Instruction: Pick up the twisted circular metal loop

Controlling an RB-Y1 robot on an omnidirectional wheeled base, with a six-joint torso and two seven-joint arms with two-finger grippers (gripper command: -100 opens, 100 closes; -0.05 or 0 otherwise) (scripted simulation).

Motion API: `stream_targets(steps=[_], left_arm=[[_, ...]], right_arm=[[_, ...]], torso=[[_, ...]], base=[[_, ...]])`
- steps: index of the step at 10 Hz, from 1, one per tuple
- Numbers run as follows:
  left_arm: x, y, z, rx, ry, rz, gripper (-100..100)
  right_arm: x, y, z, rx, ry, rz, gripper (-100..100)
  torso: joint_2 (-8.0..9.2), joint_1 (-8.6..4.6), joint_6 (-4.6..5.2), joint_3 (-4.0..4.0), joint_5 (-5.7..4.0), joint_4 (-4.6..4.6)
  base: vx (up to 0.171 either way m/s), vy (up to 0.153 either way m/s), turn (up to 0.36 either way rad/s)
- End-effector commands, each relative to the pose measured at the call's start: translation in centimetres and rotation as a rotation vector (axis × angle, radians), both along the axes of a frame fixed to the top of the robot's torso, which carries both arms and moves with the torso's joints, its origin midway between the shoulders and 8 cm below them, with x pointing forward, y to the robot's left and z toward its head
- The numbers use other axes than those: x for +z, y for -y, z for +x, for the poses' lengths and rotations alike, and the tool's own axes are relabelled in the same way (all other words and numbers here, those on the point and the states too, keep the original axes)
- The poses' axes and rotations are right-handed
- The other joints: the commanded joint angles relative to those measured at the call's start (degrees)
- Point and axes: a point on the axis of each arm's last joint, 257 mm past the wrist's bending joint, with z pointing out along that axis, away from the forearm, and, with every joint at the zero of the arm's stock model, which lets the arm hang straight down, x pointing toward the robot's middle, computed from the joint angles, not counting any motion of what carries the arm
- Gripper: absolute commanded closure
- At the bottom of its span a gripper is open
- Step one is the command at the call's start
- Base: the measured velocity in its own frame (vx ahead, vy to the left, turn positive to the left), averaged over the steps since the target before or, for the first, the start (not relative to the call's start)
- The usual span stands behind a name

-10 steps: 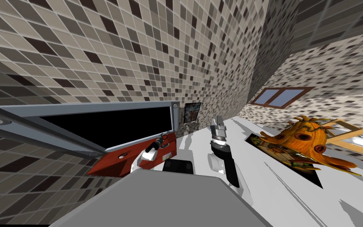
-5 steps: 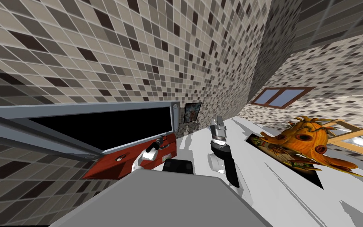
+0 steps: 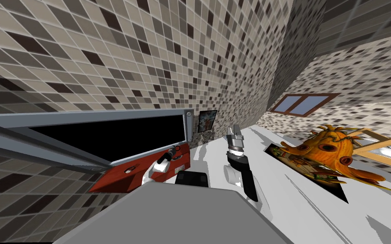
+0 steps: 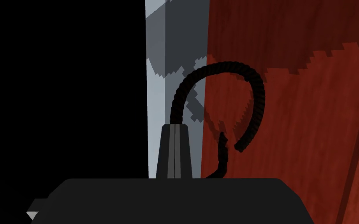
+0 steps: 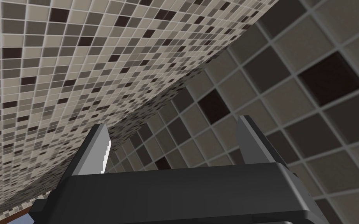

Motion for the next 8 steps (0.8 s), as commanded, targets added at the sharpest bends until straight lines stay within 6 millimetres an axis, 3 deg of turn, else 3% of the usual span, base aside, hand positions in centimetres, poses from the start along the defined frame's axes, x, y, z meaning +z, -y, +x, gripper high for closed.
stream_targets(steps=[1, 4, 8], left_arm=[[-0.4, -1.5, -0.7, 0.032, -0.027, -0.017, -100], [-0.3, -3.9, -1.3, 0.084, -0.055, -0.041, -100], [0.0, -6.8, -2.0, 0.154, -0.091, -0.079, -100]], right_arm=[[0.0, 0.0, 0.0, 0.000, 0.000, 0.000, 0], [0.0, 0.0, 0.0, 0.000, 0.000, 0.000, 0], [0.0, 0.0, 0.0, 0.000, 0.000, 0.000, 0]], torso=[[0.00, 0.00, 0.00, 0.00, 0.00, 0.00], [0.75, -0.17, 0.01, 0.42, -0.04, 0.16], [0.41, -0.04, 0.00, 0.24, -0.01, 0.10]], base=[[-0.129, -0.052, -0.109], [-0.194, -0.052, -0.092], [-0.115, -0.022, -0.075]])
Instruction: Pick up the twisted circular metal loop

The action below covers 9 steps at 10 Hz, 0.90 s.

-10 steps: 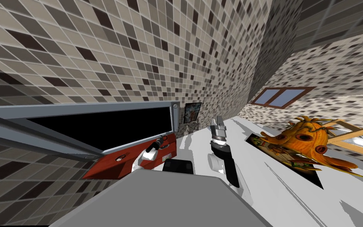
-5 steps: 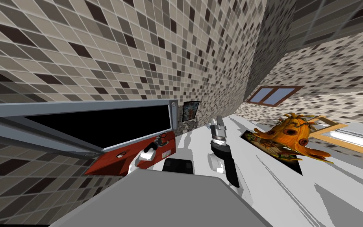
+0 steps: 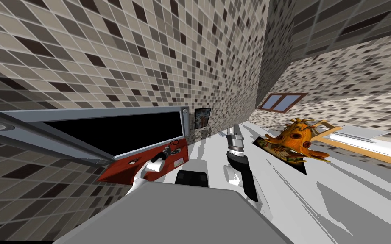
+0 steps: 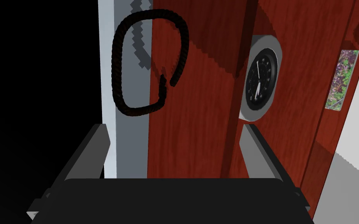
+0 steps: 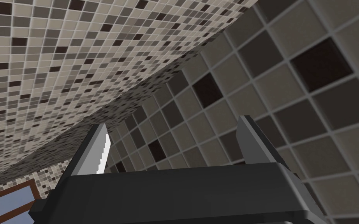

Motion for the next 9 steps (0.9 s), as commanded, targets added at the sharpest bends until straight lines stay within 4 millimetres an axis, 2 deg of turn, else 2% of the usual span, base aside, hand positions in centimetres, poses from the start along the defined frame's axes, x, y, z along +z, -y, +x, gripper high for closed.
stream_targets(steps=[1, 6, 9], left_arm=[[0.1, -1.1, -0.4, 0.029, -0.016, -0.019, -100], [0.7, -2.6, -0.6, 0.085, -0.046, -0.067, -100], [0.9, -2.3, -0.5, 0.101, -0.067, -0.102, -100]], right_arm=[[0.0, 0.0, 0.0, 0.000, 0.000, 0.000, 0], [0.0, 0.0, 0.0, 0.000, 0.000, 0.000, 0], [0.0, 0.0, 0.0, 0.000, 0.000, 0.000, 0]], torso=[[0.00, 0.00, 0.00, 0.00, 0.00, 0.00], [-0.18, 0.05, -0.01, -0.09, 0.01, -0.03], [-0.44, 0.28, -0.01, -0.24, 0.06, -0.09]], base=[[-0.132, -0.015, -0.097], [-0.074, -0.010, -0.055], [0.006, 0.053, -0.041]])
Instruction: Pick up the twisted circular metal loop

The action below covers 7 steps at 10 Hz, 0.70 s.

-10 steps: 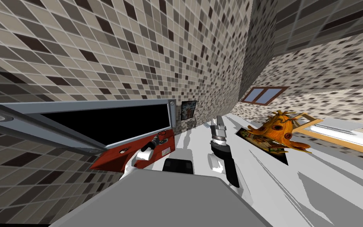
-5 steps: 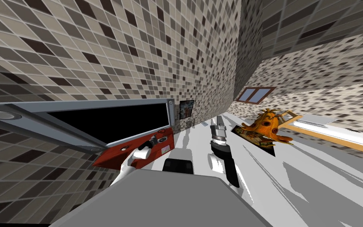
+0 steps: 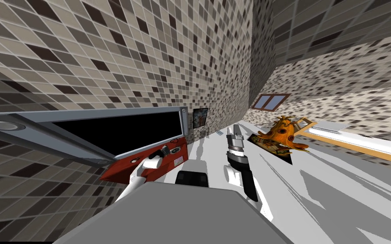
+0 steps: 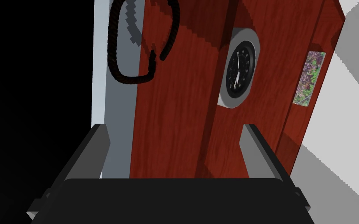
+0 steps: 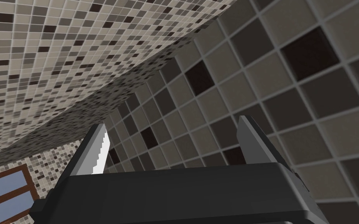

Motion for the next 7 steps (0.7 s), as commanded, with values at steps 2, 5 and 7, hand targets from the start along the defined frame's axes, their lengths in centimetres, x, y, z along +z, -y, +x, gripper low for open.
stream_targets(steps=[2, 5, 7], left_arm=[[-0.1, 0.8, 0.0, 0.006, -0.023, -0.035, -100], [-0.2, 2.7, -0.2, -0.002, -0.058, -0.088, -100], [-0.3, 3.9, -0.3, -0.012, -0.076, -0.116, -100]], right_arm=[[0.0, 0.0, 0.0, 0.000, 0.000, 0.000, 0], [0.0, 0.0, 0.0, 0.000, 0.000, 0.000, 0], [0.0, 0.0, 0.0, 0.000, 0.000, 0.000, 0]], torso=[[-0.10, 0.00, 0.00, -0.06, 0.00, -0.02], [-0.36, 0.20, 0.00, -0.20, 0.05, -0.08], [-0.41, 0.18, -0.01, -0.24, 0.04, -0.10]], base=[[0.068, 0.076, -0.030], [0.120, 0.117, -0.038], [0.133, 0.115, -0.031]])
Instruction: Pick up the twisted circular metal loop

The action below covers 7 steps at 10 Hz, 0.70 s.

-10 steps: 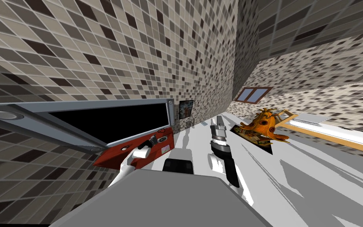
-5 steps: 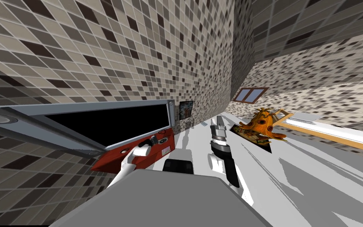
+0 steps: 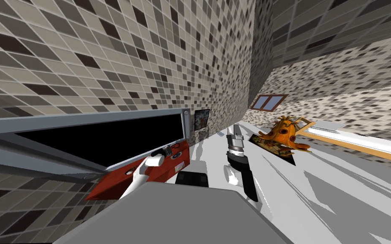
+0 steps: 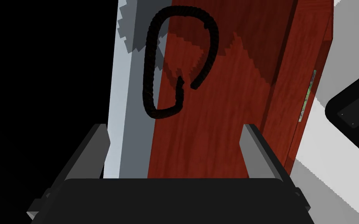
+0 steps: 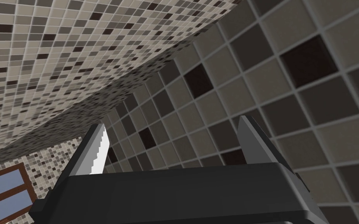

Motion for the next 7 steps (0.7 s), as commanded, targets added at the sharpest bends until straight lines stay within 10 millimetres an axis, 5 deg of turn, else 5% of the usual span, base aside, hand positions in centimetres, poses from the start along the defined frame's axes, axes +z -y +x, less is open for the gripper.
stream_targets(steps=[1, 3, 4, 5, 7], left_arm=[[-0.1, 1.1, -0.2, -0.010, -0.018, -0.025, -100], [-0.2, 1.3, -0.2, -0.011, -0.018, -0.028, -100], [-0.2, 1.4, -0.3, -0.012, -0.020, -0.029, 0], [0.3, 1.6, 1.7, -0.034, 0.012, -0.032, -100], [-0.6, 1.5, 2.0, -0.031, -0.008, -0.034, -100]], right_arm=[[0.0, 0.0, 0.0, 0.000, 0.000, 0.000, 0], [0.0, 0.0, 0.0, 0.000, 0.000, 0.000, 0], [0.0, 0.0, 0.0, 0.000, 0.000, 0.000, 0], [0.0, 0.0, 0.0, 0.000, 0.000, 0.000, 0], [0.0, 0.0, 0.0, 0.000, 0.000, 0.000, 0]], torso=[[0.00, 0.00, 0.00, 0.00, 0.00, 0.00], [-0.05, 0.03, -0.01, -0.03, 0.01, -0.02], [0.20, -0.19, -0.01, 0.09, -0.03, 0.02], [0.40, -0.37, -0.01, 0.22, -0.07, 0.07], [0.77, -0.53, 0.00, 0.43, -0.11, 0.15]], base=[[0.160, 0.127, -0.031], [0.111, 0.093, -0.018], [0.013, 0.011, 0.000], [-0.055, -0.015, -0.036], [-0.059, -0.014, -0.010]])
